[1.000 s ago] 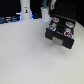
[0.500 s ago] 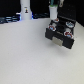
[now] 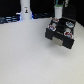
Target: Open the kcup holder, insert the kcup into the holder, and close the kcup holder
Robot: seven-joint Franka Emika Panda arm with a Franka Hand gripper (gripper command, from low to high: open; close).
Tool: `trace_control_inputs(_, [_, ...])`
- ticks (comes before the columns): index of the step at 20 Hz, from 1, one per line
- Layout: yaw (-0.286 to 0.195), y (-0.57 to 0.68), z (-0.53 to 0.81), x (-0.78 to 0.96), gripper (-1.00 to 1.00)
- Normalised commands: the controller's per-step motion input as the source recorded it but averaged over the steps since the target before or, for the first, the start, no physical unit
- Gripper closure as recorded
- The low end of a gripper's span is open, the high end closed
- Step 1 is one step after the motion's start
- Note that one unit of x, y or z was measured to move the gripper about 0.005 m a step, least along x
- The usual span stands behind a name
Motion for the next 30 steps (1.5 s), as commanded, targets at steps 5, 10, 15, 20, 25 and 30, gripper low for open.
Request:
trace_control_inputs(5, [0.062,0.36,-0.15,0.14,1.0])
trace_control_inputs(10, [0.04,0.14,-0.15,0.18,1.0])
trace_control_inputs(15, [0.027,0.08,-0.08,0.17,1.0])
trace_control_inputs(20, [-0.001,0.01,-0.04,0.09,1.0])
trace_control_inputs(25, [0.0,0.08,0.0,0.15,1.0])
trace_control_inputs(30, [-0.003,0.23,0.05,0.22,1.0])
